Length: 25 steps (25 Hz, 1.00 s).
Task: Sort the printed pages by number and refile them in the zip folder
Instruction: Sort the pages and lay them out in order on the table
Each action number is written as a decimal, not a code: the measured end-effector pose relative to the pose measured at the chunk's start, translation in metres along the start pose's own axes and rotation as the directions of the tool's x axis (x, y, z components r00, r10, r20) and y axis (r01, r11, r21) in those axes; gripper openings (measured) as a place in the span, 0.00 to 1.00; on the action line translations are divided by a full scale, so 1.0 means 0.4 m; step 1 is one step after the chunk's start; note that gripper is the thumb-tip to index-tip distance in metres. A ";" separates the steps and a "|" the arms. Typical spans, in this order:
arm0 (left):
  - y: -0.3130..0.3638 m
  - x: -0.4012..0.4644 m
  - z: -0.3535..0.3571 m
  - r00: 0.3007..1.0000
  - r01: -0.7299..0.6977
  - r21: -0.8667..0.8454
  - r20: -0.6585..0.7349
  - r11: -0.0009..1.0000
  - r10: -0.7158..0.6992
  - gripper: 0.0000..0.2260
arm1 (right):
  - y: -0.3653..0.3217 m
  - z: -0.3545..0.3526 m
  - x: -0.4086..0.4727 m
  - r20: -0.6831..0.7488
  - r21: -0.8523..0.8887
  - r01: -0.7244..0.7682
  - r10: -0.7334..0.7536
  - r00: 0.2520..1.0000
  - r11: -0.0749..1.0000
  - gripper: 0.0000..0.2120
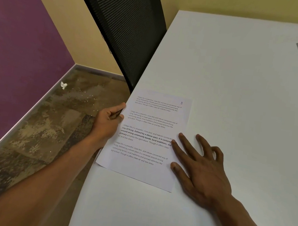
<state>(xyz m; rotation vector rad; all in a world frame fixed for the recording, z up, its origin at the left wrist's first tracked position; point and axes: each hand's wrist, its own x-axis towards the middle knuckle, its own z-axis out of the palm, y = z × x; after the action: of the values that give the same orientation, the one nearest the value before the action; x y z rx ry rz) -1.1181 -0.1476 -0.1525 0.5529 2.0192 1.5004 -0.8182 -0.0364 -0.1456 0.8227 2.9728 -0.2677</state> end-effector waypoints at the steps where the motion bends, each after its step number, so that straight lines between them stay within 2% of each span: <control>1: 0.000 0.002 -0.002 1.000 0.010 -0.016 -0.004 1.000 -0.010 0.19 | -0.001 0.000 0.001 0.004 -0.007 0.006 -0.006 1.000 1.000 0.28; 14: 0.012 -0.008 -0.010 0.995 0.100 -0.072 -0.012 0.992 -0.102 0.17 | -0.004 -0.002 0.006 0.038 -0.048 0.005 -0.003 0.999 0.999 0.28; 21: 0.013 -0.013 -0.012 0.994 0.109 -0.108 0.016 0.988 -0.108 0.18 | -0.004 -0.001 0.005 0.009 -0.029 0.003 -0.003 1.000 1.000 0.27; 25: 0.027 -0.019 -0.010 0.998 0.057 -0.070 0.016 0.996 -0.056 0.17 | -0.002 0.004 0.005 -0.010 0.007 -0.010 0.010 1.000 1.000 0.28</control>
<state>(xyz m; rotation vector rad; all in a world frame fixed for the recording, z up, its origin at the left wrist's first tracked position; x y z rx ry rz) -1.1150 -0.1523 -0.1399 0.4724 1.9473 1.5239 -0.8203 -0.0365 -0.1471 0.8427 2.9781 -0.2746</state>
